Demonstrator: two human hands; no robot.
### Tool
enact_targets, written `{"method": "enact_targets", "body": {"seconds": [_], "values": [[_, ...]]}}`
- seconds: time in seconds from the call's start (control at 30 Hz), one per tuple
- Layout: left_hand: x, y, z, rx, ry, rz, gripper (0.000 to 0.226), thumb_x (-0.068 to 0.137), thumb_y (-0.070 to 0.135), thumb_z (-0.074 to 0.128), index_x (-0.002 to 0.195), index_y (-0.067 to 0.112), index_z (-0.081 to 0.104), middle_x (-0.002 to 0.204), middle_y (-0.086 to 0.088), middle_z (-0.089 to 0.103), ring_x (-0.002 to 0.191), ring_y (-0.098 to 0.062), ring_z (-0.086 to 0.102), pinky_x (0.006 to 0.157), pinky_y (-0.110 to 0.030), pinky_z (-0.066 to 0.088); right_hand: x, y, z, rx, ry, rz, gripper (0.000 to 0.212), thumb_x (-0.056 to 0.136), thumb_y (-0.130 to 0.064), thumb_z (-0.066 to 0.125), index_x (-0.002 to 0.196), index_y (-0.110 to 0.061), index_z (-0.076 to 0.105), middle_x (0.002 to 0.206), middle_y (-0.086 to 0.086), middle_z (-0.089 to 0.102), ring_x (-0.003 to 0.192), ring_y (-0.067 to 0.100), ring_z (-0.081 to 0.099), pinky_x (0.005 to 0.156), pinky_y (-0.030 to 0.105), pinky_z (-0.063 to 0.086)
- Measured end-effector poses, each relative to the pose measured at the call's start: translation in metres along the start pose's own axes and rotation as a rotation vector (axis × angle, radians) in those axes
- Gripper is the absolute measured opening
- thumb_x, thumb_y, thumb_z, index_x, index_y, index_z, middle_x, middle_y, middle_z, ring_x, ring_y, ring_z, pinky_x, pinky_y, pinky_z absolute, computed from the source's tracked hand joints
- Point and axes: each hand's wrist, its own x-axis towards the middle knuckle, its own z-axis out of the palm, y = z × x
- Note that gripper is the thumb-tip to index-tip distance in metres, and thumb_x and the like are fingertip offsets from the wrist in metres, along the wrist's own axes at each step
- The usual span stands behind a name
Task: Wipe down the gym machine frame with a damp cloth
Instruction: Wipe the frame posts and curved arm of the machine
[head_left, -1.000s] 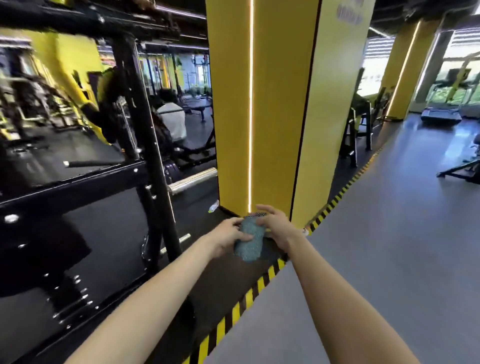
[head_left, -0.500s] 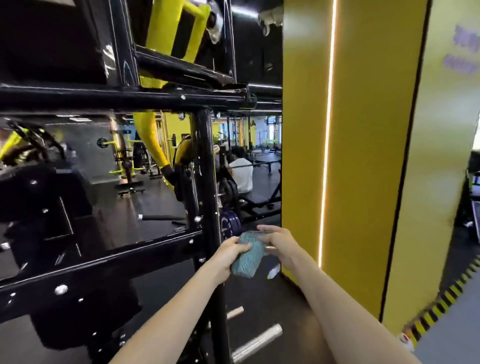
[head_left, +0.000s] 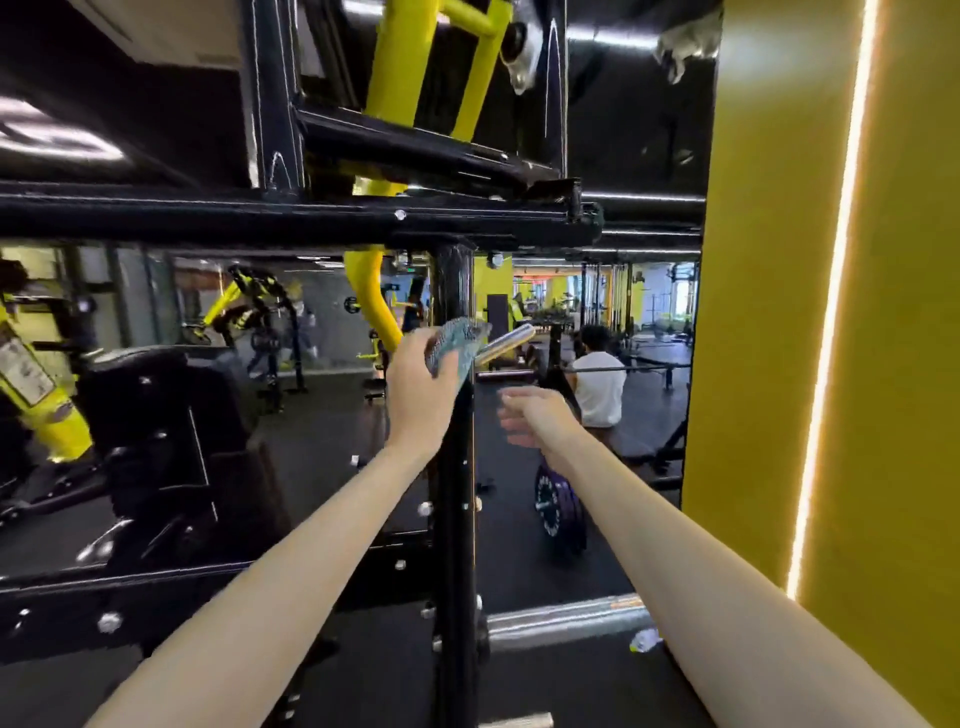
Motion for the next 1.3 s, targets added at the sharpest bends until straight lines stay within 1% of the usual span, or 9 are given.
{"method": "enact_targets", "body": {"seconds": [0.1, 0.2, 0.3, 0.43, 0.5, 0.7, 0.9, 1.1, 1.3], "values": [[0.034, 0.030, 0.015, 0.086, 0.276, 0.285, 0.020, 0.090, 0.006, 0.058, 0.110, 0.003, 0.061, 0.103, -0.002, 0.052, 0.088, -0.003, 0.044, 0.078, -0.011, 0.038, 0.022, -0.022, -0.007, 0.011, -0.087, -0.060, 0.016, 0.097, -0.010, 0.053, 0.109, -0.011, 0.064, 0.082, 0.002, 0.061, 0.067, 0.013, 0.056, 0.061, 0.025, 0.049], [0.066, 0.038, 0.024, 0.483, 0.340, 0.642, 0.024, 0.087, 0.003, 0.051, 0.106, 0.003, 0.065, 0.094, -0.010, 0.057, 0.084, -0.017, 0.050, 0.065, -0.020, 0.040, 0.040, -0.041, -0.014, 0.080, -0.180, -0.087, 0.019, 0.098, -0.008, 0.051, 0.115, -0.009, 0.060, 0.078, 0.002, 0.058, 0.065, 0.012, 0.053, 0.054, 0.022, 0.047], [0.067, 0.017, 0.030, 0.860, 0.200, 0.841, 0.028, 0.083, -0.003, 0.050, 0.105, 0.001, 0.068, 0.092, -0.014, 0.060, 0.083, -0.027, 0.047, 0.062, -0.036, 0.049, 0.050, -0.043, -0.013, 0.076, -0.263, -0.111, 0.016, 0.097, -0.010, 0.052, 0.111, -0.014, 0.059, 0.086, 0.004, 0.059, 0.070, 0.013, 0.055, 0.060, 0.024, 0.050], [0.035, -0.015, 0.023, 1.360, -0.324, 1.165, 0.034, 0.090, -0.004, 0.033, 0.104, -0.001, 0.063, 0.097, -0.015, 0.060, 0.081, -0.028, 0.053, 0.072, -0.036, 0.048, 0.058, -0.024, -0.007, 0.078, -0.325, -0.075, 0.019, 0.092, 0.003, 0.051, 0.091, -0.014, 0.059, 0.087, 0.006, 0.060, 0.079, 0.018, 0.057, 0.069, 0.034, 0.052], [0.046, 0.001, 0.016, 1.336, -0.409, 1.156, 0.038, 0.089, -0.002, 0.027, 0.105, -0.003, 0.062, 0.098, -0.016, 0.059, 0.081, -0.029, 0.052, 0.070, -0.039, 0.050, 0.062, -0.015, -0.006, 0.092, -0.344, -0.044, 0.024, 0.091, 0.006, 0.046, 0.094, -0.014, 0.059, 0.085, 0.005, 0.059, 0.076, 0.017, 0.058, 0.066, 0.031, 0.051], [0.085, 0.042, 0.023, 1.120, -0.121, 0.827, 0.034, 0.086, -0.005, 0.037, 0.109, -0.007, 0.062, 0.097, -0.019, 0.055, 0.089, -0.029, 0.045, 0.061, -0.028, 0.042, 0.077, -0.004, 0.001, 0.173, -0.401, -0.022, 0.037, 0.096, 0.003, 0.043, 0.127, -0.015, 0.054, 0.080, -0.004, 0.057, 0.068, 0.006, 0.055, 0.060, 0.021, 0.049], [0.062, 0.024, 0.007, 1.207, -0.483, 1.026, 0.025, 0.086, -0.001, 0.046, 0.105, -0.006, 0.062, 0.093, -0.017, 0.054, 0.079, -0.026, 0.046, 0.059, -0.032, 0.047, 0.096, 0.008, 0.017, 0.291, -0.352, 0.039, 0.021, 0.103, -0.021, 0.040, 0.117, -0.019, 0.057, 0.078, -0.005, 0.055, 0.069, 0.007, 0.052, 0.066, 0.026, 0.041], [0.082, 0.025, 0.021, 0.984, -0.124, 0.842, 0.024, 0.090, -0.002, 0.050, 0.112, -0.007, 0.061, 0.098, -0.020, 0.054, 0.085, -0.029, 0.051, 0.063, -0.036, 0.052, 0.104, 0.023, 0.036, 0.317, -0.417, 0.093, 0.038, 0.103, -0.043, 0.036, 0.096, -0.017, 0.063, 0.090, 0.003, 0.063, 0.078, 0.016, 0.058, 0.066, 0.028, 0.044], [0.039, -0.024, -0.010, 0.974, -0.535, 1.056, 0.032, 0.088, 0.001, 0.049, 0.117, -0.006, 0.060, 0.102, -0.009, 0.039, 0.083, -0.022, 0.039, 0.050, -0.032, 0.050, 0.105, 0.029, 0.038, 0.354, -0.384, 0.111, 0.032, 0.102, -0.039, 0.042, 0.089, -0.017, 0.061, 0.091, 0.005, 0.068, 0.082, 0.019, 0.062, 0.079, 0.032, 0.050]]}}
